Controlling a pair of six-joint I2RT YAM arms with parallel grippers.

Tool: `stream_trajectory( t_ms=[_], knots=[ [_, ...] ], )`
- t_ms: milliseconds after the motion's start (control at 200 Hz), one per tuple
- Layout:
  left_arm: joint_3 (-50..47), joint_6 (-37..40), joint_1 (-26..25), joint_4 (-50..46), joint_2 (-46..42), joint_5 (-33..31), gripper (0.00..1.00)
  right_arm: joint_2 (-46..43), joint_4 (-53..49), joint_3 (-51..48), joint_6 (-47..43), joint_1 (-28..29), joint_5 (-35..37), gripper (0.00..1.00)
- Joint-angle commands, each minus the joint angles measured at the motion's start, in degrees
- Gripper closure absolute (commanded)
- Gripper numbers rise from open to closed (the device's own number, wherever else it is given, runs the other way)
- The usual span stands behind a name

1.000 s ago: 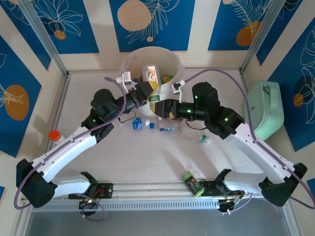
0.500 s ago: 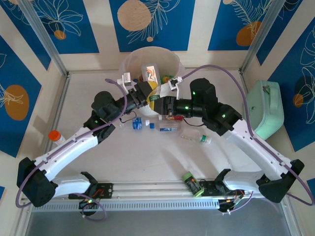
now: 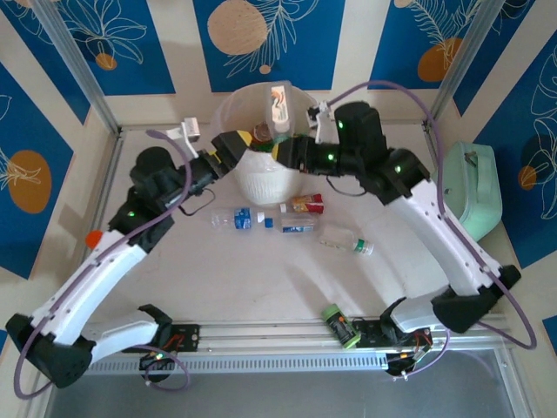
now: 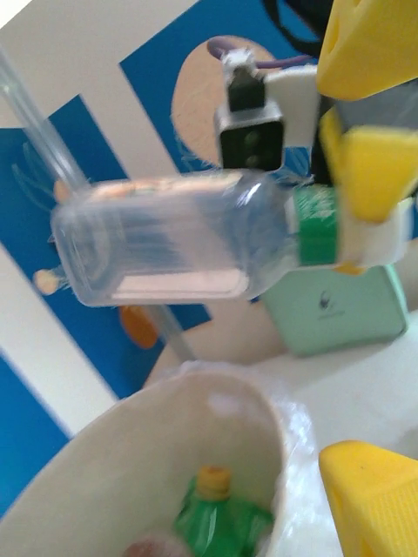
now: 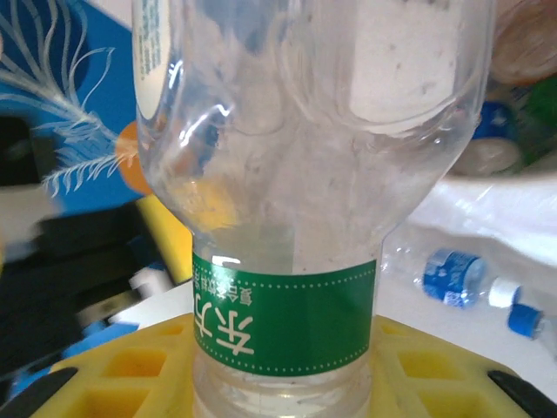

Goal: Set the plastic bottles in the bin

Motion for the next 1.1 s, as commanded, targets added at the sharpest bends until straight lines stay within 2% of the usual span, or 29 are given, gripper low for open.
stream_trajectory(
  t_ms=[0, 75, 360, 410, 500, 560, 690, 895, 1000, 1090],
  knots=[
    [4.6, 10.9, 1.6, -21.3, -2.5, -9.3, 0.0, 6.7, -11.3, 8.3, -3.4, -2.2, 1.2, 0.71],
    [3.5, 11.4, 2.5, -24.0, -3.7, -9.6, 0.0, 10.5, -14.2, 13.0, -4.7, -3.1, 2.7, 0.7],
    [-2.4, 10.5, 3.5, -24.9, -7.8, -8.5, 0.05, 23.8, -24.1, 29.5, -8.2, -7.4, 5.1, 0.68],
    [-2.5, 10.9, 3.7, -25.2, -8.1, -8.5, 0.05, 26.0, -25.9, 32.4, -8.9, -7.6, 5.7, 0.64],
    [-2.7, 11.1, 3.8, -25.5, -8.2, -8.6, 0.05, 29.2, -28.6, 37.3, -9.4, -8.0, 8.0, 0.47],
    [-3.0, 11.1, 3.9, -25.6, -8.3, -8.6, 0.05, 30.3, -29.4, 39.6, -9.4, -8.3, 8.6, 0.39],
    [-3.8, 10.7, 4.0, -26.1, -8.5, -8.6, 0.06, 30.4, -29.7, 41.8, -9.6, -8.4, 10.1, 0.31],
    [-6.0, 9.8, 4.2, -27.3, -9.9, -9.2, 0.09, 25.1, -29.6, 38.5, -11.1, -6.9, 15.4, 0.3],
    [-6.8, 9.4, 4.3, -27.4, -10.1, -8.6, 0.11, 17.7, -26.1, 28.6, -11.2, -6.2, 18.2, 0.27],
    [-7.2, 9.2, 4.4, -27.1, -10.3, -8.2, 0.12, 9.9, -21.9, 15.6, -10.2, -6.5, 18.9, 0.23]
  ],
)
